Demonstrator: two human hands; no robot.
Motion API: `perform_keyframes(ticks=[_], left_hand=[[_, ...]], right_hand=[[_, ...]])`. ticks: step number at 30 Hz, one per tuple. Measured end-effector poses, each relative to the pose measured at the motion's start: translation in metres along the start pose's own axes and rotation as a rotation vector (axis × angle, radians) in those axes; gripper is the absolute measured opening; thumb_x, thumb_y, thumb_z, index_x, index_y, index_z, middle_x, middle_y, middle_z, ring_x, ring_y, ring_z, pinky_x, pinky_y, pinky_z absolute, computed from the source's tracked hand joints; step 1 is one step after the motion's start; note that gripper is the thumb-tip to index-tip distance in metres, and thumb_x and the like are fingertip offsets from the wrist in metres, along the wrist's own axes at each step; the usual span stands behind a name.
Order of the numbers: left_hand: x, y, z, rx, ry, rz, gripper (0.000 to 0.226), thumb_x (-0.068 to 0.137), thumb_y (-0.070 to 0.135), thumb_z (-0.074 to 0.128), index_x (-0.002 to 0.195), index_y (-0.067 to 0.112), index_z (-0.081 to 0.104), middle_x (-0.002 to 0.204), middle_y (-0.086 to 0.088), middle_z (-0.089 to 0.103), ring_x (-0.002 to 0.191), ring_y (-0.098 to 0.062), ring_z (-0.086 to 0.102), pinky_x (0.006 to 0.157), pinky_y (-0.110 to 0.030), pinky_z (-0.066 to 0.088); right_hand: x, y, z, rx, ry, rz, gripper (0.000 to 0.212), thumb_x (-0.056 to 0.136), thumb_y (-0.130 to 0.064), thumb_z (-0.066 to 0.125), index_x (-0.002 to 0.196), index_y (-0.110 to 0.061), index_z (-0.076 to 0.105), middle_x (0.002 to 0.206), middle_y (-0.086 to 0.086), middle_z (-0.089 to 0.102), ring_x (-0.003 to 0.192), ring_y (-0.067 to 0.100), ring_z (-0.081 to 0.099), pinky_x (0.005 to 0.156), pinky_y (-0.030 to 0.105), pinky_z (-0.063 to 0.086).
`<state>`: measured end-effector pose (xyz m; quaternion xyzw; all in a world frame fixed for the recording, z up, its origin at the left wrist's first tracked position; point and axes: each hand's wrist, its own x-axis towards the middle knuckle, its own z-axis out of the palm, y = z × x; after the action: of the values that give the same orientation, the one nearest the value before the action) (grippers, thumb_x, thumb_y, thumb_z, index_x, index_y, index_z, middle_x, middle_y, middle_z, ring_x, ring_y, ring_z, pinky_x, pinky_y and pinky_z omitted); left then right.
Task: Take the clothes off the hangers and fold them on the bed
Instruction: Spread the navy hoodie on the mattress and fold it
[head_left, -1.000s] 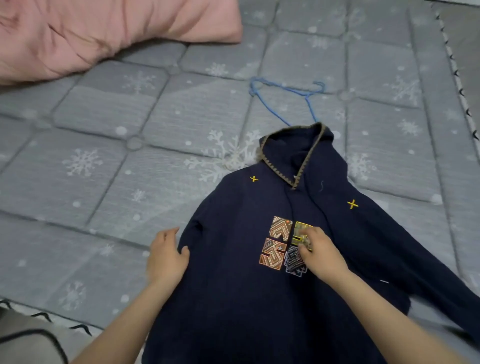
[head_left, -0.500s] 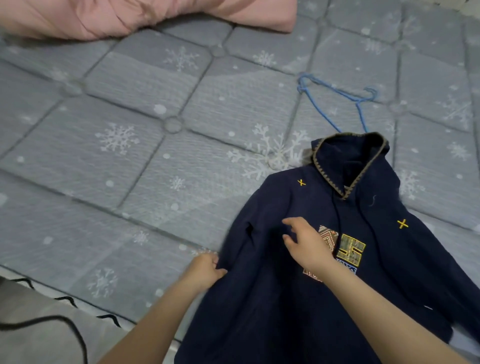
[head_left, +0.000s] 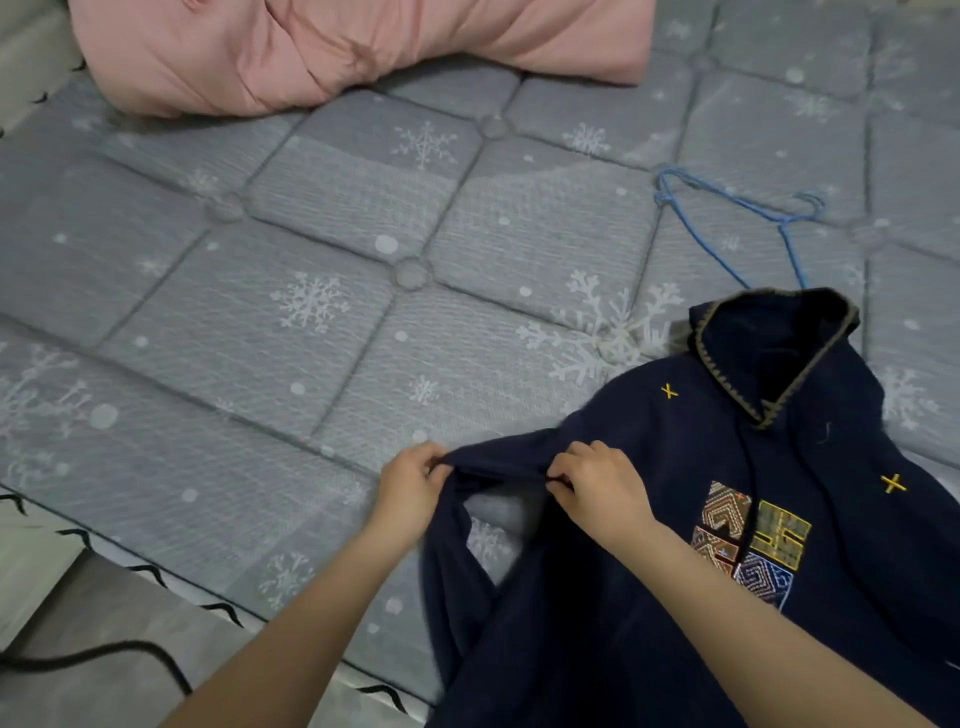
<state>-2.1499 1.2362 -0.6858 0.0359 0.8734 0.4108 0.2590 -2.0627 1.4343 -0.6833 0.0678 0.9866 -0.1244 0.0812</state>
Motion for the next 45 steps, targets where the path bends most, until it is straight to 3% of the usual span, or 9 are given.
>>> perform_keyframes(ticks=[7, 11, 16, 23, 29, 36, 39, 42, 45], left_hand=[[0.034, 0.082, -0.058, 0.189, 0.329, 0.585, 0.025, 0.087, 0.001, 0.049, 0.104, 0.005, 0.067, 0.095, -0.009, 0.057, 0.091, -0.018, 0.052, 0.080, -0.019, 0.035], [0.026, 0.074, -0.060, 0.583, 0.344, 0.998, 0.026, 0.083, 0.012, 0.053, 0.102, 0.011, 0.070, 0.095, -0.006, 0.062, 0.085, -0.020, 0.052, 0.068, -0.034, 0.043], [0.023, -0.004, -0.044, 0.668, 0.091, 0.498, 0.057, 0.082, 0.059, 0.042, 0.112, 0.018, 0.069, 0.125, -0.004, 0.058, 0.117, -0.023, 0.052, 0.098, -0.039, 0.042], [0.041, -0.032, -0.040, -0.008, 0.384, -0.282, 0.047, 0.089, 0.027, 0.058, 0.132, 0.013, 0.048, 0.135, -0.011, 0.045, 0.123, -0.028, 0.045, 0.105, -0.042, 0.037], [0.054, -0.046, -0.020, -0.591, 0.326, -0.652, 0.035, 0.095, 0.015, 0.041, 0.126, 0.004, 0.051, 0.098, -0.007, 0.059, 0.079, -0.023, 0.059, 0.067, -0.028, 0.045], [0.064, -0.026, -0.004, -0.906, 0.120, -0.742, 0.021, 0.100, 0.033, 0.041, 0.102, 0.016, 0.053, 0.086, -0.002, 0.057, 0.087, -0.022, 0.059, 0.074, -0.030, 0.047], [0.070, -0.017, -0.001, -0.657, -0.001, -0.679, 0.026, 0.089, 0.030, 0.061, 0.109, 0.017, 0.052, 0.080, 0.000, 0.056, 0.064, -0.015, 0.054, 0.052, -0.026, 0.043], [0.078, -0.018, 0.002, -0.205, 0.030, -0.477, 0.064, 0.066, 0.043, 0.081, 0.117, 0.019, 0.052, 0.104, -0.002, 0.059, 0.095, -0.021, 0.062, 0.083, -0.037, 0.054], [0.085, -0.022, 0.009, 0.207, 0.136, -0.323, 0.026, 0.075, 0.037, 0.073, 0.088, 0.019, 0.060, 0.107, -0.008, 0.058, 0.103, -0.029, 0.056, 0.087, -0.037, 0.049]], right_hand=[[0.021, -0.021, -0.043, 0.143, 0.385, -0.043, 0.004, 0.077, -0.013, 0.069, 0.080, -0.014, 0.067, 0.078, -0.002, 0.061, 0.062, 0.020, 0.052, 0.055, 0.028, 0.035], [0.015, -0.012, -0.033, 0.134, 0.326, -0.013, 0.011, 0.074, -0.011, 0.070, 0.084, -0.013, 0.066, 0.085, -0.001, 0.061, 0.067, 0.020, 0.055, 0.058, 0.030, 0.041], [0.004, 0.005, -0.006, 0.056, -0.231, 0.067, 0.044, 0.090, -0.037, 0.054, 0.132, -0.022, 0.049, 0.139, -0.005, 0.039, 0.126, 0.020, 0.040, 0.102, 0.030, 0.034], [0.002, 0.016, 0.002, 0.125, -0.265, 0.178, 0.054, 0.094, -0.029, 0.048, 0.145, -0.022, 0.030, 0.151, -0.005, 0.026, 0.134, 0.018, 0.033, 0.106, 0.032, 0.035], [0.013, 0.013, 0.009, 0.115, -0.294, 0.092, 0.065, 0.095, -0.032, 0.046, 0.151, -0.027, 0.012, 0.159, -0.008, 0.002, 0.140, 0.017, 0.023, 0.110, 0.032, 0.031], [0.020, 0.014, 0.024, 0.150, -0.397, 0.138, 0.065, 0.096, -0.031, 0.045, 0.151, -0.027, 0.011, 0.159, -0.011, -0.001, 0.142, 0.017, 0.020, 0.108, 0.033, 0.033], [0.017, 0.017, 0.029, 0.158, -0.423, 0.156, 0.065, 0.096, -0.030, 0.045, 0.151, -0.027, 0.010, 0.159, -0.010, 0.000, 0.141, 0.017, 0.021, 0.108, 0.032, 0.033], [0.017, 0.016, 0.032, 0.153, -0.426, 0.162, 0.064, 0.096, -0.030, 0.045, 0.151, -0.027, 0.011, 0.159, -0.009, 0.001, 0.141, 0.017, 0.023, 0.108, 0.031, 0.033], [0.019, 0.015, 0.032, 0.152, -0.434, 0.173, 0.063, 0.096, -0.030, 0.044, 0.151, -0.027, 0.012, 0.159, -0.010, 0.002, 0.141, 0.017, 0.022, 0.108, 0.033, 0.034]])
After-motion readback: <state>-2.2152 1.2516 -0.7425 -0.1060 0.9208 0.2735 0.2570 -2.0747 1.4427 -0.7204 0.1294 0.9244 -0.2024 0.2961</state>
